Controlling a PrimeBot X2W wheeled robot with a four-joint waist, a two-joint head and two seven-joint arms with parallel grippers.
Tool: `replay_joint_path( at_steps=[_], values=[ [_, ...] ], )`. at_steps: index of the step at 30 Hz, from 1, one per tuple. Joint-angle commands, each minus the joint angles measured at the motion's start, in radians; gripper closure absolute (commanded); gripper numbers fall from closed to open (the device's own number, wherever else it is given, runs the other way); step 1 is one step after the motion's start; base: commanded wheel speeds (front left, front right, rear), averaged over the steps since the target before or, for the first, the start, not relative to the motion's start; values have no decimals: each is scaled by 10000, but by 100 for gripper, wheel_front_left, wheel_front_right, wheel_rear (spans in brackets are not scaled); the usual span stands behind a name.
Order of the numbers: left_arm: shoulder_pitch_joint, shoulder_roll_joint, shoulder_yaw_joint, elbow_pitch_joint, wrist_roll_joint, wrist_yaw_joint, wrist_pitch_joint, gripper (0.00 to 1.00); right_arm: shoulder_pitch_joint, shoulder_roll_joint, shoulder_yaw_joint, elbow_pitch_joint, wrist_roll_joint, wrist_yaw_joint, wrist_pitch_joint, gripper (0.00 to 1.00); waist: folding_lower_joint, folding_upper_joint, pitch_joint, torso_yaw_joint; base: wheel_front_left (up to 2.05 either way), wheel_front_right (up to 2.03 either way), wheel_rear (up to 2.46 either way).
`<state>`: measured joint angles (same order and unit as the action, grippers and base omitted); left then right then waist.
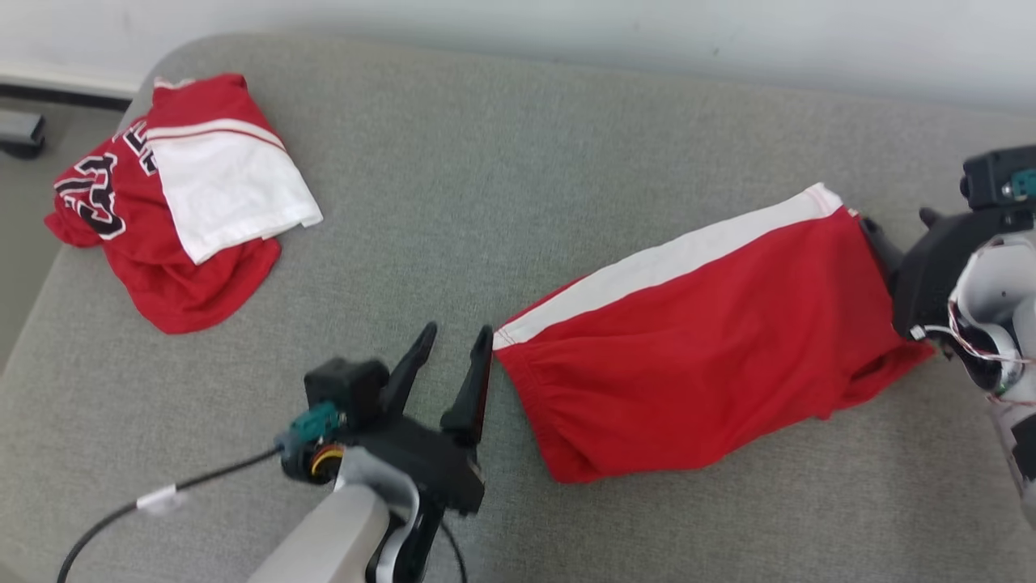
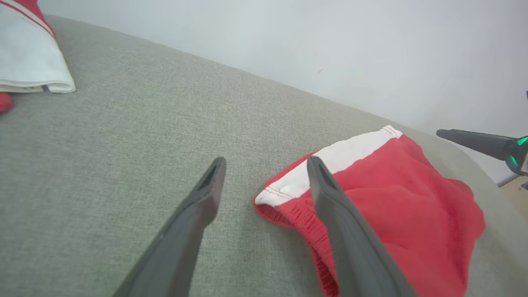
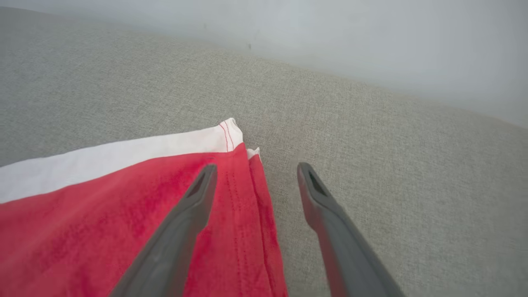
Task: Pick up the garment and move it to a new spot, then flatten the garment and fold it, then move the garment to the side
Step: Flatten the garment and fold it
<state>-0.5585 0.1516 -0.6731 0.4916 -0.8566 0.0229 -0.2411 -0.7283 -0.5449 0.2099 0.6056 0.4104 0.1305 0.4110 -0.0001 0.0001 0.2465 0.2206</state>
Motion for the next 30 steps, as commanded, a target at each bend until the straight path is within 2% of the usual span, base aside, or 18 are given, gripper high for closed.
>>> replay_joint_path(
  at_steps=[1, 5, 7, 11, 15, 19, 23, 28, 29, 30],
  values=[
    [316, 132, -76, -155, 309, 75, -107, 0, 237, -60, -124, -32, 60, 9, 153, 0, 1, -1, -399, -116, 0, 0, 0],
    [1060, 632, -46, -757, 1335, 443, -237, 0, 741, -8, -569, -31, 260, 9, 721, 0, 1, -1, -631, -52, 0, 0, 0],
    [1483, 760, 276, -1390, 1987, 752, -247, 0, 925, 64, -795, -31, 300, 9, 871, 0, 1, -1, -656, 9, 0, 0, 0],
    [2569, 863, 1029, -2528, 3328, 1487, -242, 0, 1210, 172, -1255, 31, 242, 9, 981, 0, 1, -1, -511, 270, 0, 0, 0],
    [3455, 752, 1542, -3263, 4426, 1908, -243, 0, 1266, 273, -1618, 136, 62, 9, 978, 0, 1, -1, -246, 492, 0, 0, 0],
    [4069, 549, 2069, -3711, 5009, 1949, -244, 0, 1269, 359, -1900, 206, -129, 9, 1046, 0, 1, -1, 33, 698, 0, 0, 0],
    [4499, 308, 2574, -3924, 5375, 1729, -245, 0, 1277, 534, -2157, 367, -218, 9, 1228, 0, 1, -1, 189, 804, 0, 0, 0],
    [4777, -43, 3034, -3938, 5664, 1408, -246, 0, 1578, 715, -2459, 729, -341, -4, 2165, 0, 1, -1, 228, 829, 0, 0, 0],
    [4809, -94, 3112, -3905, 5728, 1343, -246, 0, 1664, 778, -2468, 683, -313, -4, 2300, 14, 1, -1, 229, 816, 0, 0, 0],
    [4825, -145, 3200, -3887, 5782, 1276, -246, 0, 1735, 828, -2457, 609, -291, -4, 2411, 78, 1, -1, 232, 791, 0, 0, 0]
  ],
)
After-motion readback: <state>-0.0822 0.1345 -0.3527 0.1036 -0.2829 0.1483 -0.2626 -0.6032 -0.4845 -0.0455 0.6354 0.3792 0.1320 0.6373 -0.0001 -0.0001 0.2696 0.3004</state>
